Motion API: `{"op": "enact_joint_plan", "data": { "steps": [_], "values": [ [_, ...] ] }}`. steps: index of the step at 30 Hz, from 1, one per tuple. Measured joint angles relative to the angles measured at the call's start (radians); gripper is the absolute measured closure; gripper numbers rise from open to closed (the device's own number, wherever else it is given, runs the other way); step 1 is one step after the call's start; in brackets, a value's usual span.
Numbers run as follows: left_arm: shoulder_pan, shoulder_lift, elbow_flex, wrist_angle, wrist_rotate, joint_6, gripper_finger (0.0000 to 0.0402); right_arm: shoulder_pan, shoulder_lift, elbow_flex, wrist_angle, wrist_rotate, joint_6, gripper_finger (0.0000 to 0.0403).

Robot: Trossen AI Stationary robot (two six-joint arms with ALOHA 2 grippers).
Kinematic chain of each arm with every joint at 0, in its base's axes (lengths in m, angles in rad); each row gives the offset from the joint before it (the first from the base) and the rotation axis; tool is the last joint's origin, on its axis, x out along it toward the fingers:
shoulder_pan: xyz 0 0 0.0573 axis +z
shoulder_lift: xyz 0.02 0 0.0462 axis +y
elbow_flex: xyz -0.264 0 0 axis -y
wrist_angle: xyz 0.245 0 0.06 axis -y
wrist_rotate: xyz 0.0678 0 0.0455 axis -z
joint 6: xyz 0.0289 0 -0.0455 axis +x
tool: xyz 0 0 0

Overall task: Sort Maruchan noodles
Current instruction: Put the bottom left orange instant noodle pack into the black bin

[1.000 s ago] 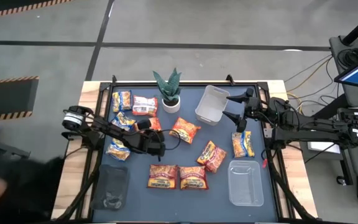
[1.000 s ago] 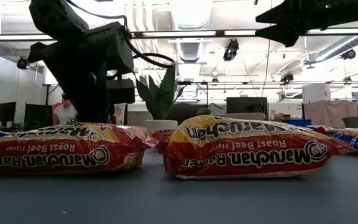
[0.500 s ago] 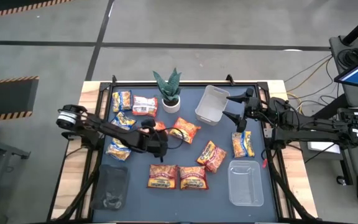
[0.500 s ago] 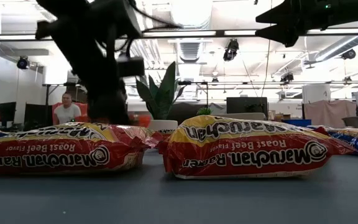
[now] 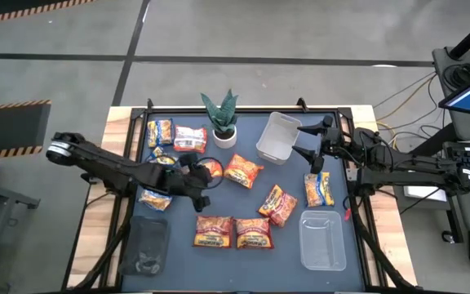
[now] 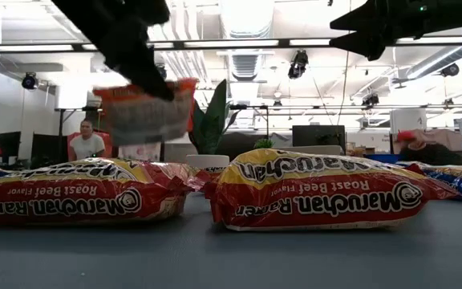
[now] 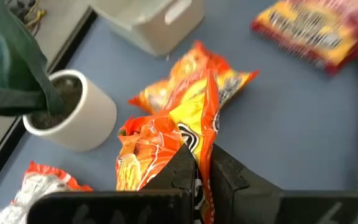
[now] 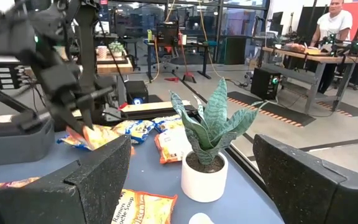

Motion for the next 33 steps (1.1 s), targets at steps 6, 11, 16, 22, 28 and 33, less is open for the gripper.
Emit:
{"op": "enact_joint_plan", "data": {
  "steps": [6,11,16,22,28,33],
  "values": [
    [-0.018,-0.081,0.031,0.003,0.05,0.036,0.0401,0.0,0.0,0.0,-0.005,0.0,-0.005,0.0075],
    [-0.027,-0.092,0.118,-0.027,0.164,0.087,0.0401,0.0,0.0,0.0,-0.006,0.0,-0.006,0.0075],
    [-0.034,-0.081,0.26,-0.202,0.371,0.071,0.0401,0.0,0.0,0.0,-0.006,0.0,-0.006,0.0075],
    [-0.058,-0.06,0.467,-0.567,0.769,0.04,0.0401,0.0,0.0,0.0,-0.009,0.0,-0.006,0.0075],
    [-0.147,-0.035,0.616,-0.883,0.883,0.014,0.0401,0.0,0.0,0.0,-0.009,0.0,-0.006,0.0075],
    [-0.223,-0.04,0.634,-1.037,0.911,-0.115,0.0401,0.0,0.0,0.0,-0.01,0.0,-0.005,0.0075]
  ]
}}
